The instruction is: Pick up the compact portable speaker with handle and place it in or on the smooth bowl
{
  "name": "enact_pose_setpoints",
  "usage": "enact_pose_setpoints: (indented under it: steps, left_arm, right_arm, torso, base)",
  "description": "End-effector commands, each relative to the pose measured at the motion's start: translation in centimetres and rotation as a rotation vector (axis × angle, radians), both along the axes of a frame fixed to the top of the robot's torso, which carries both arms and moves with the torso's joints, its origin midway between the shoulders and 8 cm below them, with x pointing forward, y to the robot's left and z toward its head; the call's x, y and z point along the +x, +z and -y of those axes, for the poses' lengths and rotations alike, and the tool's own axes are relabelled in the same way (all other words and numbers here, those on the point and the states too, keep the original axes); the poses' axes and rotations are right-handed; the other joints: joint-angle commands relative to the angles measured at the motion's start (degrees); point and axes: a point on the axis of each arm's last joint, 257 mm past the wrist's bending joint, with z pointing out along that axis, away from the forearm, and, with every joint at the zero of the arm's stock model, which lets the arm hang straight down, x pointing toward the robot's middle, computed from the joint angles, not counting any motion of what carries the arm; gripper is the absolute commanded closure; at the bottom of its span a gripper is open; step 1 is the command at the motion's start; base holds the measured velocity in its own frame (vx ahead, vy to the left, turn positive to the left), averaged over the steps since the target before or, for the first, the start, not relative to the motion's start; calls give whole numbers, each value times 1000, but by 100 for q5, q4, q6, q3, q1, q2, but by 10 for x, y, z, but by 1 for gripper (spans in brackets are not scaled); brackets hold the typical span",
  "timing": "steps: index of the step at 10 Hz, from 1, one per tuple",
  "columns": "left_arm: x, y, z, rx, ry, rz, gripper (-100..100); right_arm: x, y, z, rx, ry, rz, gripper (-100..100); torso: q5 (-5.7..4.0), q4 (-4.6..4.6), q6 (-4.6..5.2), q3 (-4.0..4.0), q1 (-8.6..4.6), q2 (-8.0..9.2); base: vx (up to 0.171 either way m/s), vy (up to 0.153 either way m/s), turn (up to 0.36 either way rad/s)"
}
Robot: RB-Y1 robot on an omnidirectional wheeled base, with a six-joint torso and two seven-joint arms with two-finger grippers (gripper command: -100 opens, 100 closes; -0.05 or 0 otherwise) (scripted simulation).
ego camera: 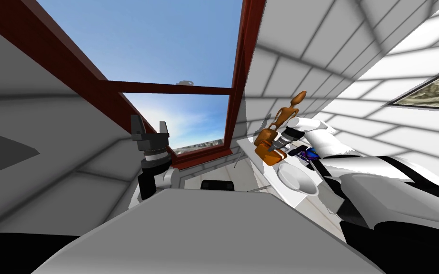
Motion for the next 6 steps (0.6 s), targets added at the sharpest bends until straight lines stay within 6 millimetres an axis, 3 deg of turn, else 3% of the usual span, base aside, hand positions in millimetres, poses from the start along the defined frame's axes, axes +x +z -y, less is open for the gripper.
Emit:
enact_pose_setpoints:
  steps: [1, 2, 3, 4, 6]
  left_arm:
    - [0, 0, 0, 0, 0, 0, 0]
    - [0, 0, 0, 0, 0, 0, 0]
    - [0, 0, 0, 0, 0, 0, 0]
    - [0, 0, 0, 0, 0, 0, 0]
    - [0, 0, 0, 0, 0, 0, 0]
  right_arm:
    - [4, -14, -5, 0, -4, 3, -100]
    - [5, -21, -7, 0, -6, 4, -100]
    - [4, -15, -6, 0, -4, 1, -100]
    - [5, -16, -6, 0, -5, 3, 100]
    - [5, -16, -6, -1, -5, 3, 100]
  torso:
    - [0, 0, 0, 0, 0, 0]
    - [-3, 1, -1, 5, -8, 10]
    - [-4, 4, 0, 10, -12, 18]
    - [-2, 5, 2, 10, -8, 16]
    - [-1, 3, 1, 7, -1, 11]
  base:
    - [-21, -21, 37]
    - [-43, -30, 43]
    - [-19, -12, 10]
    - [0, 0, 0]
    - [0, 0, 0]
